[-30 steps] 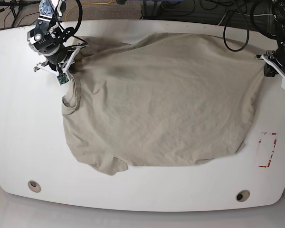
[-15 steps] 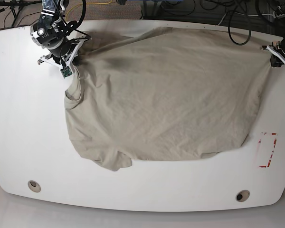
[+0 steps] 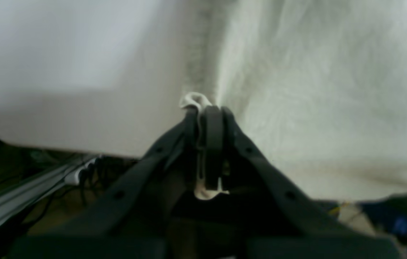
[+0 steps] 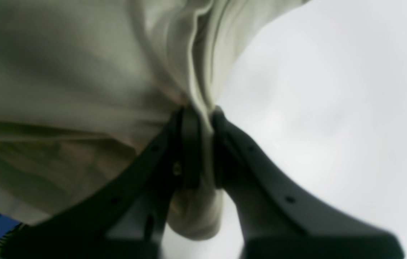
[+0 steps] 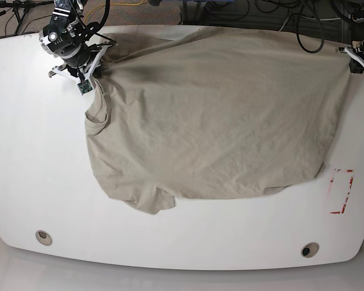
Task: Fold the T-shirt properly
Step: 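Drag the shirt edge with the left gripper away from the right gripper, then release the fabric with the right gripper and regrasp the shirt edge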
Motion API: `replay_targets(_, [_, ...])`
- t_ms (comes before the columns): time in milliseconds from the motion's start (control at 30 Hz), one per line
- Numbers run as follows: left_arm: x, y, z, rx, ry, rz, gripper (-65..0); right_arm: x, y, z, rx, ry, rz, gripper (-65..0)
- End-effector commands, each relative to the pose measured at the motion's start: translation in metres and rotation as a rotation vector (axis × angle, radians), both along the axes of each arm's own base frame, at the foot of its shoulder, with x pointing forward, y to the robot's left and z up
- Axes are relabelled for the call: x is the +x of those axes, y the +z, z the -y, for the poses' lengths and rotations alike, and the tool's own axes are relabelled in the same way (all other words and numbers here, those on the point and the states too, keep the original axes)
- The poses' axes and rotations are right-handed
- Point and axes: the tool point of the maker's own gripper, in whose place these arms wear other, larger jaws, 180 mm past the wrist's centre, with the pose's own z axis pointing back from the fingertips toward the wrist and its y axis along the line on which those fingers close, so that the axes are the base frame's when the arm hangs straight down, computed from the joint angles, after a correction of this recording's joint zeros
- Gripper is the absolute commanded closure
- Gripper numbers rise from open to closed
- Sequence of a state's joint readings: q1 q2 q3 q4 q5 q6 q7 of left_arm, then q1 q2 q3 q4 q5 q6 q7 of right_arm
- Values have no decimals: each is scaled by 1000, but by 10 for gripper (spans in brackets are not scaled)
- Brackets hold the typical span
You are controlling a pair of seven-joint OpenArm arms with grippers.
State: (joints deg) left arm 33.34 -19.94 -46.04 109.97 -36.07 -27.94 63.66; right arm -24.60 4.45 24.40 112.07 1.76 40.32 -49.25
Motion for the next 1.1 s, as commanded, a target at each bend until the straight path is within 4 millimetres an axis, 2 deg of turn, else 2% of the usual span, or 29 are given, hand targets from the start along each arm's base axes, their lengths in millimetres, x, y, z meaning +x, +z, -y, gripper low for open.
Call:
replay_targets(0, [5,8,0,20,-39,20,0,7,9,1,-1,0,40,-68])
replay_targets(100, [5,7,1,19,-47,17,-76,8,9,1,-1,0,41,-124])
replay_targets(233, [6,7,2,19,-50,21,-221,8,10,2,-3,1,42,-263])
replay_targets(333, [8,8,2,18,-48,25,-358,9,11,1,-2,1,47,-385])
replay_targets(433, [16,12,2,21,-54,47,-454,11,13,0,4,2,56,-466])
replay_targets(500, [20,14,1,24,-54,56,-469,13,13,0,6,2,59,-477])
replay_targets(767, [48,38,-9,44,-26,165,-469,44,30,1,9,-4,142,-444])
replay_targets(1067, [88,71,-15,56,-4,318,-469,100,56,5,14,-15,261,-447])
